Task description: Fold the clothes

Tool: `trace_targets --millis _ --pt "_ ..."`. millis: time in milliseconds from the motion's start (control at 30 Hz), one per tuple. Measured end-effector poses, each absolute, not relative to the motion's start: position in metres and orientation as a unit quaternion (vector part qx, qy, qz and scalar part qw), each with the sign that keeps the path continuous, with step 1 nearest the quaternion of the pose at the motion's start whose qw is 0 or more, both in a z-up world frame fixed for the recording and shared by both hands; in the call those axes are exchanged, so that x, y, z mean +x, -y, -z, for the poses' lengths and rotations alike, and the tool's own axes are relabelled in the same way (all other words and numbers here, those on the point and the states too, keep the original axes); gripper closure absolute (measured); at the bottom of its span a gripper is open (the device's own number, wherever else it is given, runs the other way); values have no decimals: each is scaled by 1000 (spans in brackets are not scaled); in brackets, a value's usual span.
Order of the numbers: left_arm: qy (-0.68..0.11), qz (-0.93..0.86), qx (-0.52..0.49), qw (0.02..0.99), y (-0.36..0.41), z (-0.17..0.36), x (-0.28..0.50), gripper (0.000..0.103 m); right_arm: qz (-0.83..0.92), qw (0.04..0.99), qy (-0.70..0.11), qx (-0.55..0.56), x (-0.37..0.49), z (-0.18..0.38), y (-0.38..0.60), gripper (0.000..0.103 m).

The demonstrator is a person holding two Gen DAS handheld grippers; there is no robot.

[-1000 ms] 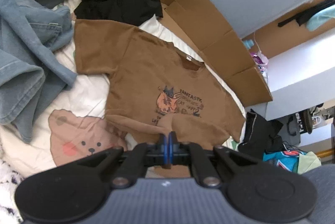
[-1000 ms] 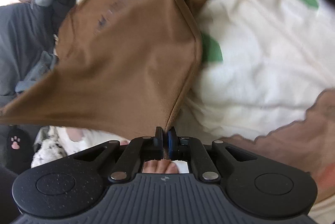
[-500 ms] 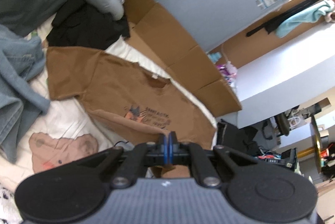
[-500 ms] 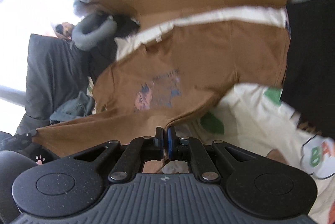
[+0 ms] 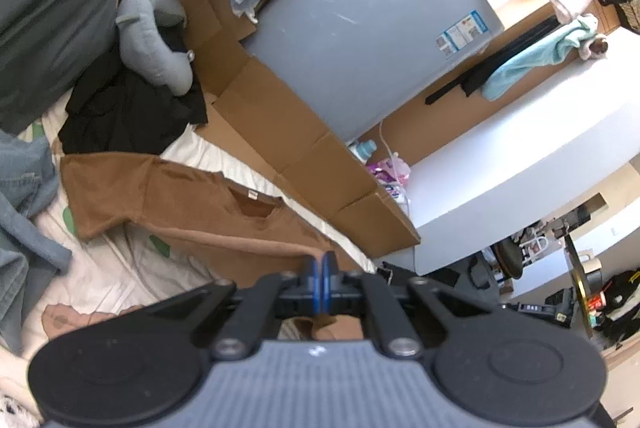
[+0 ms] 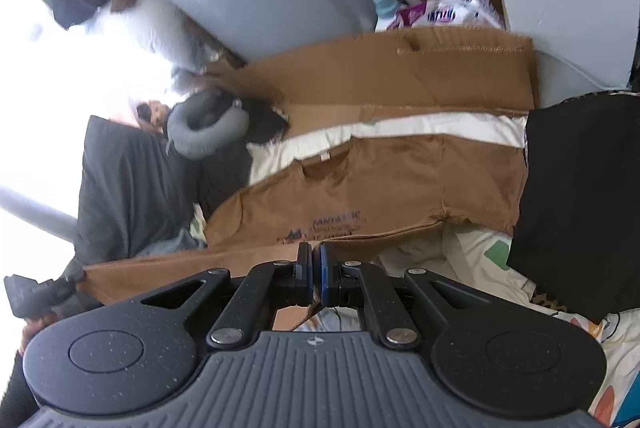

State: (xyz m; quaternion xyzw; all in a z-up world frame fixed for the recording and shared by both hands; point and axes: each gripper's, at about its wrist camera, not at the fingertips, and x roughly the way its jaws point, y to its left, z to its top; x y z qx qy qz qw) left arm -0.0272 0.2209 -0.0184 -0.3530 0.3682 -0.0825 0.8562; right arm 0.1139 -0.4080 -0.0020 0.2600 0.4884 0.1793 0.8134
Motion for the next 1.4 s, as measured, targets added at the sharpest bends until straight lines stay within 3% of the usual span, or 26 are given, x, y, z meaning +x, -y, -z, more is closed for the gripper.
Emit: trace_targets --millis 300,533,1400 --pt "-352 85 -351 864 -224 -19 -30 101 -189 820 -461 280 107 -33 424 101" --pt "-364 79 -370 851 -230 -9 -48 101 -187 812 -469 292 76 -31 437 101" --pt "-545 -12 -392 741 -236 183 -127 101 -81 703 -626 328 -36 188 447 102"
